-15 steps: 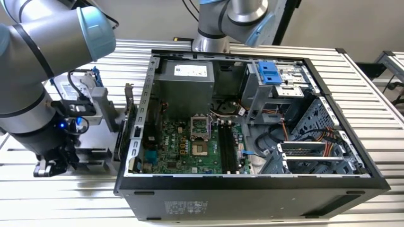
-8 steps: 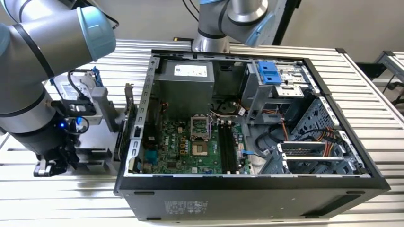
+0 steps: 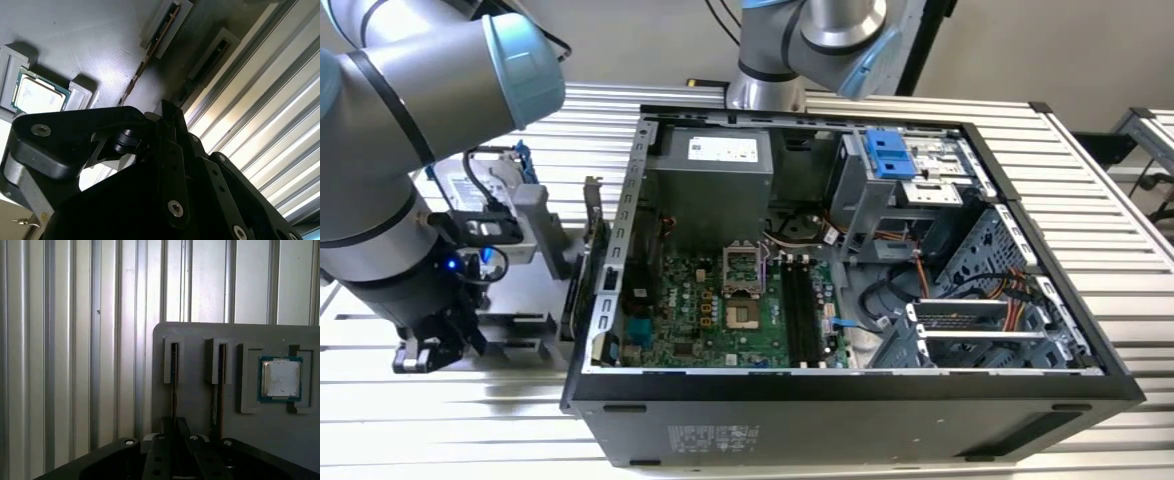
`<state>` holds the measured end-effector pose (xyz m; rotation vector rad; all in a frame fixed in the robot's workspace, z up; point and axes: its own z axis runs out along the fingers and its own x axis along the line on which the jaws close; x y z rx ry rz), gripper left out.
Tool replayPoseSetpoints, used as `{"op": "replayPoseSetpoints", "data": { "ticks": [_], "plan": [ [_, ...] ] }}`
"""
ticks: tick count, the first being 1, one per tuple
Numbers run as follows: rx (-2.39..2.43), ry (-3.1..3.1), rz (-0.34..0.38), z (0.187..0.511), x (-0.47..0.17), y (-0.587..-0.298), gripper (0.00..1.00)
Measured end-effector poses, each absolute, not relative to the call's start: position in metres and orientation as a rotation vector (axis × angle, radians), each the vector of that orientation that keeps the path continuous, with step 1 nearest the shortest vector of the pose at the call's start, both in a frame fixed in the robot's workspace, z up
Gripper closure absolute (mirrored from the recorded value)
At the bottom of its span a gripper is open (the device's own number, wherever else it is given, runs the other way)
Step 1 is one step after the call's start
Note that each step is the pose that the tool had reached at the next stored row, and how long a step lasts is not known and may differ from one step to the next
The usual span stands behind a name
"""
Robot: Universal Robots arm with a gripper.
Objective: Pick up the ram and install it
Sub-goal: 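Pick up the ram and move it above insertion slot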
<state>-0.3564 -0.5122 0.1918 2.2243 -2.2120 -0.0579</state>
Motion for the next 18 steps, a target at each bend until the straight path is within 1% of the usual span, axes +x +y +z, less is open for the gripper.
{"op": "replayPoseSetpoints", "data": {
  "ticks": [6, 7, 18],
  "plan": [
    [2.227, -2.209, -0.058, 0.1918, -0.3564, -0.5122, 0.0],
    [2.228, -2.208, -0.058, 0.1918, -0.3564, -0.5122, 1.0],
    [2.234, -2.202, -0.058, 0.1918, -0.3564, -0.5122, 1.0]
  ]
}}
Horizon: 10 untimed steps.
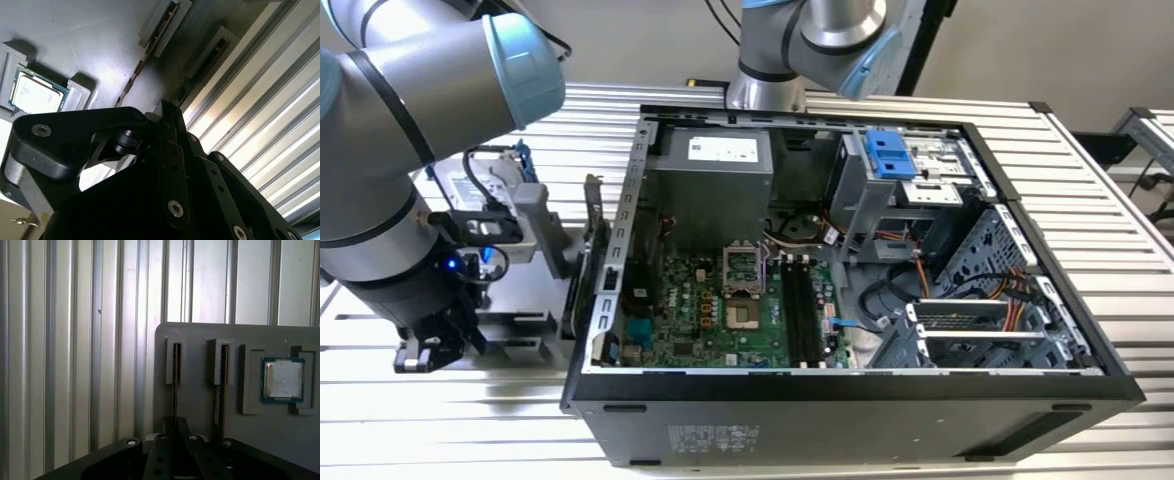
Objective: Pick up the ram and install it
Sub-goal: 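Pick up the ram and move it above insertion slot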
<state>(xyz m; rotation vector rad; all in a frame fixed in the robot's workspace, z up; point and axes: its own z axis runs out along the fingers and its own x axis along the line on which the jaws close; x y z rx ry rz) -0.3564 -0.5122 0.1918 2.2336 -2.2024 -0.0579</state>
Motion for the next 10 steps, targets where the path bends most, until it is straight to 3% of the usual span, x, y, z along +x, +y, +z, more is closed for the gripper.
{"op": "replayPoseSetpoints", "data": {
  "ticks": [10],
  "plan": [
    [2.237, -2.199, -0.058, 0.1939, -0.3564, -0.5122, 1.0]
  ]
}}
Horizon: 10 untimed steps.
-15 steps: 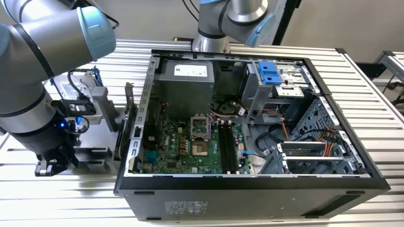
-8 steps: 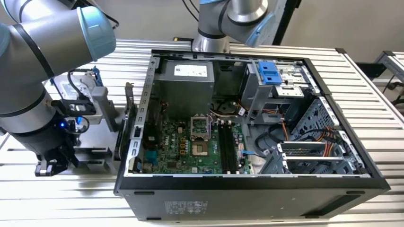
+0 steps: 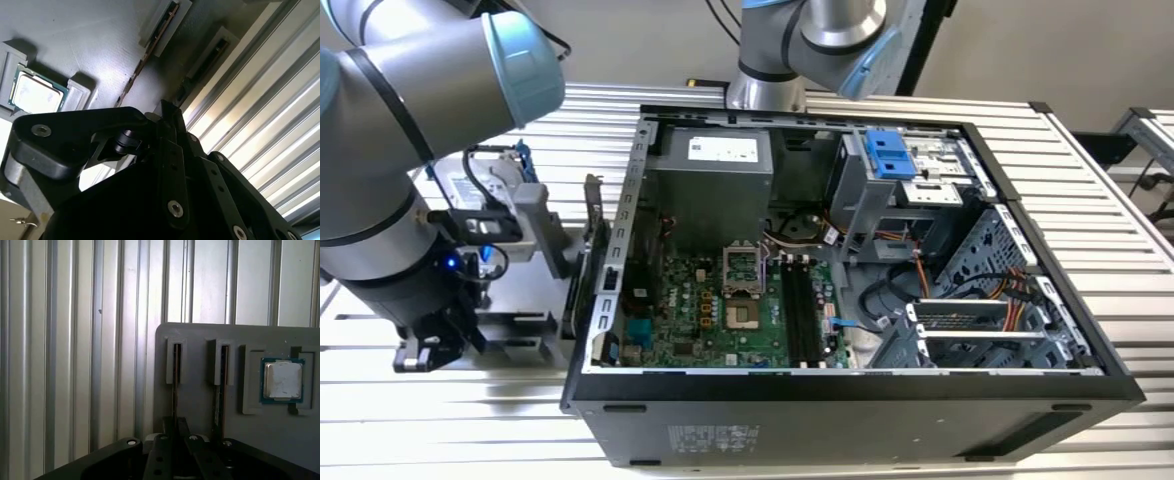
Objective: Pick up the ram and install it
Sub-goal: 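Pick up the ram and move it above insertion slot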
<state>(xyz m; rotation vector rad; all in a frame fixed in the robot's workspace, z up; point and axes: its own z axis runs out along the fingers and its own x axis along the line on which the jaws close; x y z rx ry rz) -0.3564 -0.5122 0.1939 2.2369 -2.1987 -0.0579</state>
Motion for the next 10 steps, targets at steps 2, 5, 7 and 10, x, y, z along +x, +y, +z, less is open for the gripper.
{"op": "replayPoseSetpoints", "data": {
  "ticks": [2, 5, 7, 10],
  "plan": [
    [2.237, -2.199, -0.058, 0.196, -0.3564, -0.5122, 1.0],
    [2.237, -2.199, -0.058, 0.1995, -0.3564, -0.5122, 1.0],
    [2.237, -2.199, -0.058, 0.2016, -0.3564, -0.5122, 1.0],
    [2.237, -2.199, -0.058, 0.2049, -0.3564, -0.5122, 1.0]
  ]
}}
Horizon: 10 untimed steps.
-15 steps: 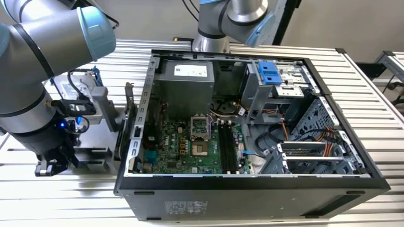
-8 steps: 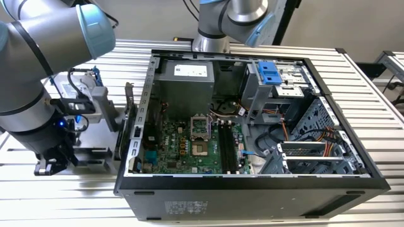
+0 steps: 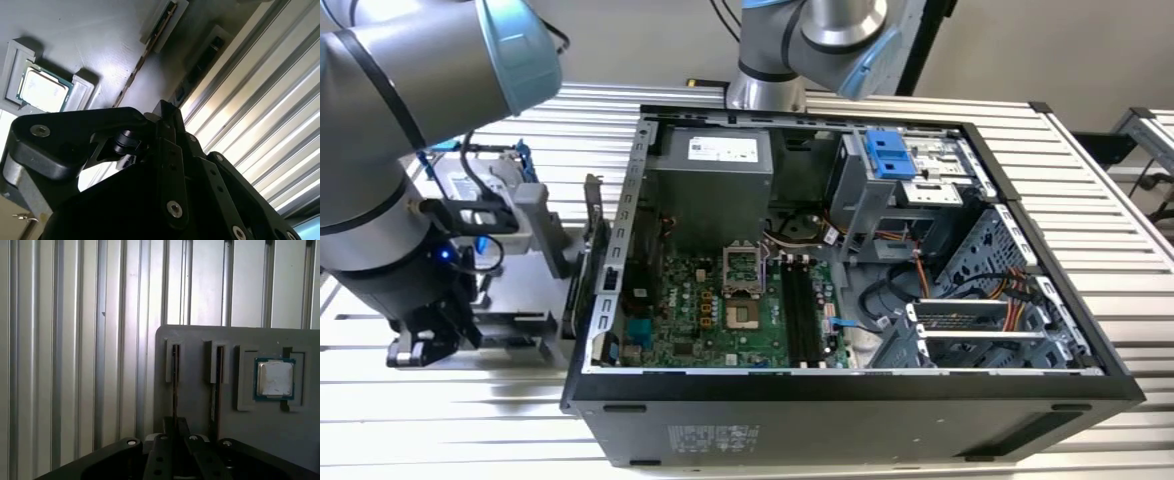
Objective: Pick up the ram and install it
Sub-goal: 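Pick up the ram and move it above insertion slot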
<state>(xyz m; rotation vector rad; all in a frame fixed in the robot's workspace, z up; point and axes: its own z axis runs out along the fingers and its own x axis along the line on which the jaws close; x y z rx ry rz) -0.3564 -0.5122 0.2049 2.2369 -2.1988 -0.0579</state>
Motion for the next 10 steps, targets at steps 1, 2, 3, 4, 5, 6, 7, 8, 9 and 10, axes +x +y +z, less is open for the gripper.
{"op": "replayPoseSetpoints", "data": {
  "ticks": [1, 2, 3, 4, 5, 6, 7, 8, 9, 10],
  "plan": [
    [2.237, -2.199, -0.058, 0.2056, -0.3564, -0.5122, 1.0],
    [2.237, -2.199, -0.058, 0.2064, -0.3564, -0.5122, 1.0],
    [2.237, -2.199, -0.058, 0.2072, -0.3564, -0.5122, 1.0],
    [2.237, -2.199, -0.058, 0.208, -0.3564, -0.5122, 1.0],
    [2.237, -2.199, -0.058, 0.2087, -0.3564, -0.5122, 1.0],
    [2.237, -2.199, -0.058, 0.2092, -0.3564, -0.5122, 1.0],
    [2.237, -2.199, -0.058, 0.2097, -0.3564, -0.5122, 1.0],
    [2.237, -2.199, -0.058, 0.2104, -0.3564, -0.5122, 1.0],
    [2.237, -2.199, -0.058, 0.211, -0.3564, -0.5122, 1.0],
    [2.237, -2.199, -0.058, 0.2115, -0.3564, -0.5122, 1.0]
  ]
}}
